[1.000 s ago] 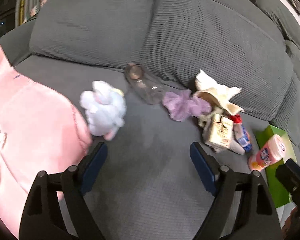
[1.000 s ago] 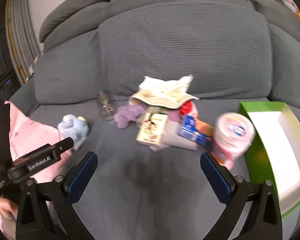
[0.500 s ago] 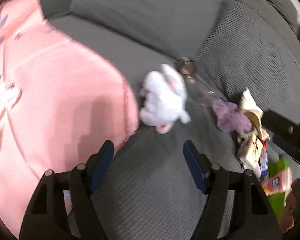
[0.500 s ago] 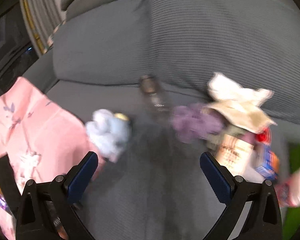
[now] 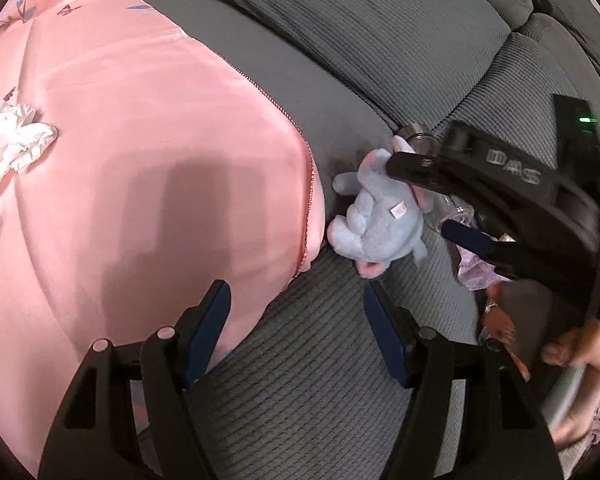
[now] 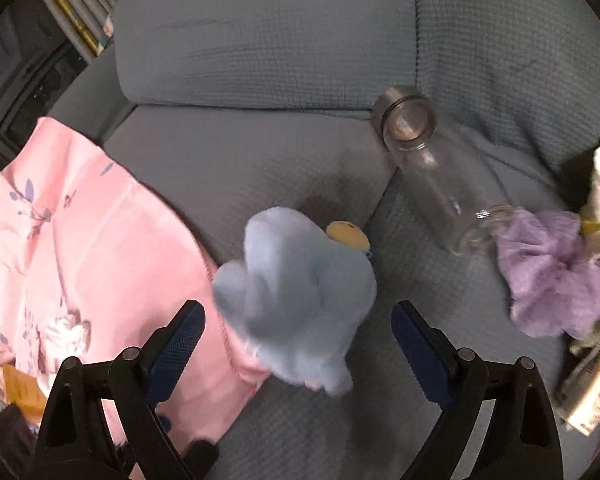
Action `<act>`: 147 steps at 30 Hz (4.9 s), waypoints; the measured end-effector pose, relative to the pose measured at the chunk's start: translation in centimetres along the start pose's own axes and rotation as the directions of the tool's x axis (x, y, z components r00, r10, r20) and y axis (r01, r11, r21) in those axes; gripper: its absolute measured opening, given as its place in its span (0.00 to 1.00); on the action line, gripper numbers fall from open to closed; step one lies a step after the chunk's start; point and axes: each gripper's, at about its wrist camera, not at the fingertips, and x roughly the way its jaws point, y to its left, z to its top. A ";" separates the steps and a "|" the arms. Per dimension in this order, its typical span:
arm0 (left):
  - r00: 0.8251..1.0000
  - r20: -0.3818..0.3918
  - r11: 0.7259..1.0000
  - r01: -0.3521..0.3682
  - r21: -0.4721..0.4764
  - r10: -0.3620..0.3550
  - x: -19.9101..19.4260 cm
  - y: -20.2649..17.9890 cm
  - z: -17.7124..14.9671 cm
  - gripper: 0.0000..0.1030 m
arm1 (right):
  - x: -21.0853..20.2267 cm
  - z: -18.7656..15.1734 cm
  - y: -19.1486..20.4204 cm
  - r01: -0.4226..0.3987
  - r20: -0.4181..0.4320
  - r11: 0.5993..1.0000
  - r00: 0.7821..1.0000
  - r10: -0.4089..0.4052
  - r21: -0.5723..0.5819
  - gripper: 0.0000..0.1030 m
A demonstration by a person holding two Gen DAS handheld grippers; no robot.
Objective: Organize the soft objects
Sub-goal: 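Close the right gripper on the light-blue plush toy, then carry the plush toy with the right gripper over the green box, then lower the plush toy into the green box and open the right gripper, then withdraw the right tool back toward the pile of items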
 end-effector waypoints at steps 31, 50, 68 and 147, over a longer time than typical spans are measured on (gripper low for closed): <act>0.997 -0.026 0.941 0.073 0.329 -0.068 -1.0 -9.2 -5.4 0.69 | -15.9 -19.6 -15.5 -0.203 0.252 0.914 0.961 0.116 0.352 0.70; 0.865 -0.386 0.697 0.491 0.523 -0.320 0.4 -16.5 -14.4 0.86 | -17.1 -22.0 -21.3 -0.191 0.229 0.869 0.969 0.092 0.456 0.73; 0.870 -0.311 0.616 0.490 0.617 -0.381 -1.3 -20.3 -17.1 0.66 | -19.1 -22.1 -19.8 -0.197 0.307 0.915 0.948 0.086 0.352 0.59; 0.949 -0.152 0.759 0.312 0.572 -0.276 0.0 -16.8 -12.0 0.99 | -30.6 -26.1 -21.0 0.208 0.524 0.827 0.687 -0.503 0.522 1.00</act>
